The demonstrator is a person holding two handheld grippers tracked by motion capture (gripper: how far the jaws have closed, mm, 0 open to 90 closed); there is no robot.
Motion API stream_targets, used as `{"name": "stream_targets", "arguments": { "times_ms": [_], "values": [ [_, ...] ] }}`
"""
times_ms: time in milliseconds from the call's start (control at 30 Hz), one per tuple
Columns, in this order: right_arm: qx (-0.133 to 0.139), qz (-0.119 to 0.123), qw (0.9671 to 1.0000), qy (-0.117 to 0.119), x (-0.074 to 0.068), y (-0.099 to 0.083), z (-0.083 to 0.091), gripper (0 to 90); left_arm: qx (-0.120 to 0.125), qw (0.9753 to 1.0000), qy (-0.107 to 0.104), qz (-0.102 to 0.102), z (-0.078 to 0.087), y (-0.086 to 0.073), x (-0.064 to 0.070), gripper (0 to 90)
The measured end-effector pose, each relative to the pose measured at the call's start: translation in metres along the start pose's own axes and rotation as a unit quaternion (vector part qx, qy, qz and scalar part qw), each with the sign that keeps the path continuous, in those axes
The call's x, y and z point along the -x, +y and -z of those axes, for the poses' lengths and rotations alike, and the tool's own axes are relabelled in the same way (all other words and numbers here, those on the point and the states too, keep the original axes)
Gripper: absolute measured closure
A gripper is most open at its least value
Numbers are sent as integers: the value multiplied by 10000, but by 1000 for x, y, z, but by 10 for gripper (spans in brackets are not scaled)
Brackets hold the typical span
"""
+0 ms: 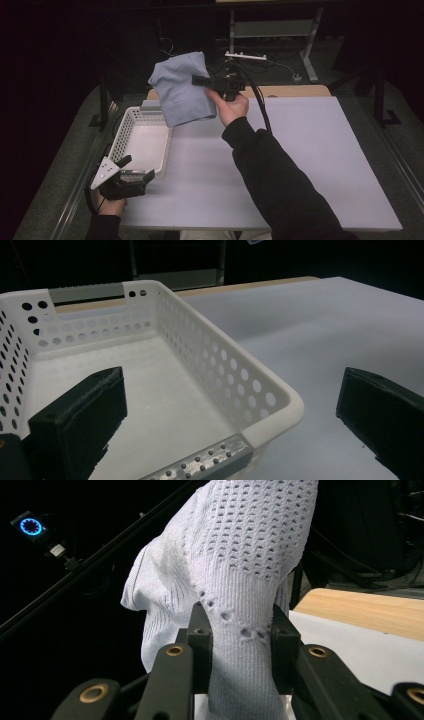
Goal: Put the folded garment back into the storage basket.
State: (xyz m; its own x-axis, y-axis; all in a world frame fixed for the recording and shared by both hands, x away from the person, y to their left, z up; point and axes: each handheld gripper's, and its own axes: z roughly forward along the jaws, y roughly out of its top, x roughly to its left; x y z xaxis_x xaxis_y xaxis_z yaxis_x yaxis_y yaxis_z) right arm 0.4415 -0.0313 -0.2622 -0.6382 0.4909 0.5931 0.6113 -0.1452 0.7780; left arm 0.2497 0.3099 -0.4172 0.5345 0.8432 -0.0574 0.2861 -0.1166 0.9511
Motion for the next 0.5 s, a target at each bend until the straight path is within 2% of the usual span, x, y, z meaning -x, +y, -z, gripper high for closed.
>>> {"name": "stream_targets", "arguments": {
  "times_ms": [200, 500],
  "values": [
    [-128, 85, 9999, 77, -9, -4, -18, 695, 7, 10000, -10, 6, 0, 0, 0, 0],
    [-244, 64, 9995, 204, -17, -12, -41, 695, 11, 10000, -19, 17, 0, 0, -1, 0]
  ]
}}
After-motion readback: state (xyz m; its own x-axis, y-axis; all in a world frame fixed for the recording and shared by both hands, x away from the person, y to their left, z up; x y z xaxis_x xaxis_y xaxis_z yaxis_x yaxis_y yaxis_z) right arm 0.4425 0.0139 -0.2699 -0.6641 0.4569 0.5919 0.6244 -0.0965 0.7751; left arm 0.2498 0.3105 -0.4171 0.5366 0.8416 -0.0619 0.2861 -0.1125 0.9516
